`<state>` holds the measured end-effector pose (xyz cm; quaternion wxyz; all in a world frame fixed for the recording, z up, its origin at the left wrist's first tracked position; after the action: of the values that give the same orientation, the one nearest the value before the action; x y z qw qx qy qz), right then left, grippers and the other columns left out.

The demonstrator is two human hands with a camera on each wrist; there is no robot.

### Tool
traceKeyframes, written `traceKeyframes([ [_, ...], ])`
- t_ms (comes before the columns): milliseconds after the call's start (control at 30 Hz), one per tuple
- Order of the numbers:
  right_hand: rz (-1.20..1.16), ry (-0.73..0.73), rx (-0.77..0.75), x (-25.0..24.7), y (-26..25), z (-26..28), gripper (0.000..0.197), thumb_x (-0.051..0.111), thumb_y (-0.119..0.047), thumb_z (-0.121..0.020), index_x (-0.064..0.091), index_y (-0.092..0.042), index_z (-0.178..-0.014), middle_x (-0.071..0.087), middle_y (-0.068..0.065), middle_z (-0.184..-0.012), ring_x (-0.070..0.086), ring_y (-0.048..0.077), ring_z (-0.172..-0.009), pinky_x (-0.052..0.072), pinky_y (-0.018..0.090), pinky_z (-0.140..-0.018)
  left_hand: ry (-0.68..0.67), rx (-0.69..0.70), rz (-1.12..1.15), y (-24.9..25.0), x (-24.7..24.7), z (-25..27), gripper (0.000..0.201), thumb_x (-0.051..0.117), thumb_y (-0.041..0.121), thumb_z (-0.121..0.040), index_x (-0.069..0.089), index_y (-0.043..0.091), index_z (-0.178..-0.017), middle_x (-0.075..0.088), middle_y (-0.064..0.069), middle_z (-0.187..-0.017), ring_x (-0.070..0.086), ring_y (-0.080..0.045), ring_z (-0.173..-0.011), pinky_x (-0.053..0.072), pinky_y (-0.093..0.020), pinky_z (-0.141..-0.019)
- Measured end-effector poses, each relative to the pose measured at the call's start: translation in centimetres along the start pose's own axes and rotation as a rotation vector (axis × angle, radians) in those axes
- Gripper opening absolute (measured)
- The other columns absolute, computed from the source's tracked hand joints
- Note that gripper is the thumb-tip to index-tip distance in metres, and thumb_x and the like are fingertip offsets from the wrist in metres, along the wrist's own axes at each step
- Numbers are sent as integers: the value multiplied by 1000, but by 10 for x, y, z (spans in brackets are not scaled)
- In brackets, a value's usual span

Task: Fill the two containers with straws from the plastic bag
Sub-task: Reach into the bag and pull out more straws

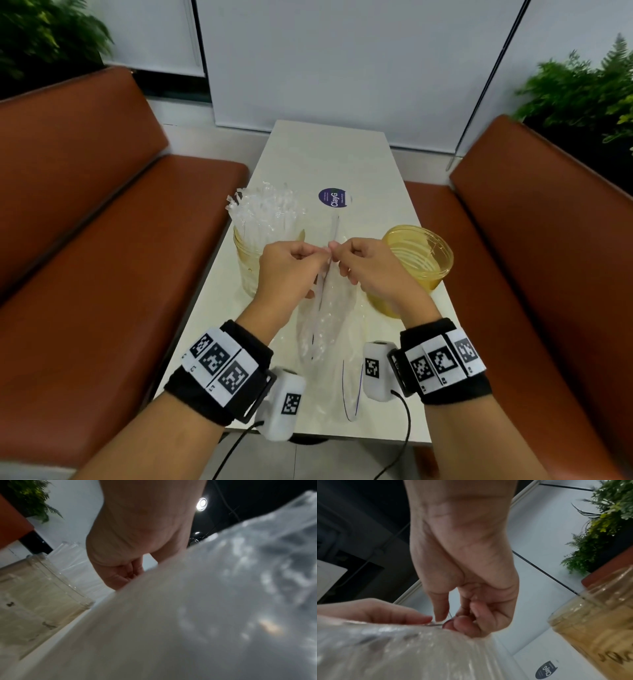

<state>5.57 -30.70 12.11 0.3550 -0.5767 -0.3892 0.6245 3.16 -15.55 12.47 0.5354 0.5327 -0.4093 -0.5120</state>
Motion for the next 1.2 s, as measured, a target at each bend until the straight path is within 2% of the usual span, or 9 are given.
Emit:
traceKeyframes([
  [167, -39, -34, 33, -1, -1, 2, 33, 57, -41, -100, 67, -16, -81, 60, -4, -66, 49, 7, -54, 35, 10, -43, -10, -146, 33, 3, 4, -3, 15, 71, 21, -85, 78, 8, -82, 75, -4, -72, 64, -17, -56, 51, -28, -53],
  [400, 22, -60, 55, -2, -7, 3, 25, 50, -24, -99, 59, -14, -78, 59, 1, -65, 50, 11, -52, 36, 22, -48, -12, -221, 23, 6, 10, -5, 16, 70, 16, -83, 78, 3, -87, 66, 4, -58, 57, -9, -44, 42, -22, -46],
  [567, 130, 26, 101, -6, -5, 1, 22, 53, -19, -92, 54, -13, -71, 63, 8, -66, 64, 11, -49, 46, 29, -51, 72, -23, -231, 7, 4, -9, 17, 61, 11, -88, 71, 5, -76, 68, -2, -60, 63, -8, -43, 50, -25, -43],
  [667, 250, 109, 114, -15, -4, 1, 23, 56, -18, -83, 48, -11, -63, 73, 14, -65, 74, 24, -58, 52, 35, -55, 122, 148, -428, 6, -10, -13, 8, 60, 8, -89, 64, 14, -86, 71, -4, -66, 69, -18, -51, 61, -40, -52],
  [767, 378, 215, 63, -23, -10, 3, 18, 65, -14, -73, 55, -4, -62, 73, 7, -62, 72, 31, -66, 62, 41, -65, 66, 294, -598, 12, -18, -11, 25, 56, 0, -88, 55, 24, -95, 67, -6, -66, 67, -27, -56, 59, -49, -53],
  [833, 431, 250, -4, -27, -16, 4, 13, 67, -6, -72, 58, -15, -68, 72, 4, -74, 70, 27, -68, 59, 37, -62, 64, 289, -727, 20, -21, -9, 28, 50, 1, -90, 69, 22, -88, 63, 1, -64, 65, -23, -57, 60, -46, -59],
  [933, 576, 196, -40, -30, -25, 4, 30, 59, 5, -79, 71, -22, -75, 67, -4, -87, 56, 11, -58, 42, 23, -51, 96, 210, -889, 29, -27, -10, 23, 57, 19, -86, 80, 18, -82, 71, 2, -70, 68, -20, -67, 60, -34, -61],
  [1067, 705, 181, 83, -37, -27, -1, 29, 48, -7, -88, 76, -13, -84, 73, 3, -92, 60, 22, -62, 48, 27, -53, 64, 121, -977, 35, -40, -13, 24, 79, 51, -73, 78, 28, -80, 71, 10, -80, 65, -15, -82, 45, -24, -59],
  [1200, 831, 131, 150, -46, -37, -3, 27, 52, -4, -91, 74, -9, -105, 70, 11, -110, 68, 28, -91, 60, 37, -81, -81, 143, -998, 41, -53, -10, 37, 74, 15, -73, 76, 35, -105, 65, 16, -90, 64, -14, -89, 45, -22, -62],
])
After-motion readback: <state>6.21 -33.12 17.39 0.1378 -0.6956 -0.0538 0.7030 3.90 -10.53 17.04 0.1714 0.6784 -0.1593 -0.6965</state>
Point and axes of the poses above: each hand's wrist, its own z-axis away from the middle knuckle, its own x-axis out of the palm, y = z × x, the point moved 1 cm from there along -z, towards the middle knuckle
